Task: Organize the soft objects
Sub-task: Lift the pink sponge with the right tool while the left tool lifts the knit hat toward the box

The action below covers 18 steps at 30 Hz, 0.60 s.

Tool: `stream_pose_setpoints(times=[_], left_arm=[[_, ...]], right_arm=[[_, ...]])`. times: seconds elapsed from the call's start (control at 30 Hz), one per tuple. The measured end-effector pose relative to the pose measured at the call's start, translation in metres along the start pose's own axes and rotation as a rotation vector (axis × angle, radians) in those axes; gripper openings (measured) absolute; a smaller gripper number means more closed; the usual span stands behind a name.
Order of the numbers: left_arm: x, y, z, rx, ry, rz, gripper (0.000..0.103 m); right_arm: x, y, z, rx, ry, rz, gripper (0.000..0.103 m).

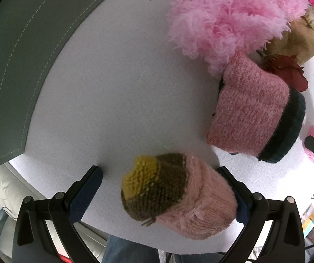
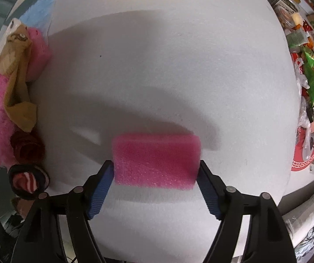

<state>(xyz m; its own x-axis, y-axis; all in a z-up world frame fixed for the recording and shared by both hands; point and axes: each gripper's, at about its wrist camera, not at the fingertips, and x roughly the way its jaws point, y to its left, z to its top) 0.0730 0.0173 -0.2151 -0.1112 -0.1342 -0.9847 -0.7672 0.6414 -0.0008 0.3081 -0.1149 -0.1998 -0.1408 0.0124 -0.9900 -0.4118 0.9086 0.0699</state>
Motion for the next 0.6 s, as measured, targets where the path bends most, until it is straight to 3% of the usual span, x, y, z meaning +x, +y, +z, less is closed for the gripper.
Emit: stream_pose_setpoints(times=[0.13,0.2,0.27,0.3,0.43,0.6], left_arm=[[0.0,-0.003,-0.001,0.009,0.009,0.011,0.102],[-0.007,-0.005,0.001,0.026,0.009,0.005,0.093],[-0.014,-0.014,-0.001,0.081,-0.005,0.014,0.07],[-0.017,-0.018,-0.002,0.112,-0.01,0.02,0.067],[-0.02,-0.027,-0.009,0.195,0.0,0.058,0.065],[-0.037,-0.022,-0.021,0.222,-0.014,0.041,0.065]], right_arm=[[0.007,0.001,-0.003,-0.045,-0.004,-0.041,0.079],[0.006,0.012,-0.005,-0.074,-0.004,-0.061,0.073],[0.006,0.017,-0.01,-0.084,0.002,-0.05,0.073],[0.004,0.018,-0.01,-0.082,0.005,-0.048,0.073],[-0.008,0.01,-0.01,-0.077,0.003,-0.027,0.073],[-0.028,0.02,-0.029,-0.108,-0.007,0.011,0.073]])
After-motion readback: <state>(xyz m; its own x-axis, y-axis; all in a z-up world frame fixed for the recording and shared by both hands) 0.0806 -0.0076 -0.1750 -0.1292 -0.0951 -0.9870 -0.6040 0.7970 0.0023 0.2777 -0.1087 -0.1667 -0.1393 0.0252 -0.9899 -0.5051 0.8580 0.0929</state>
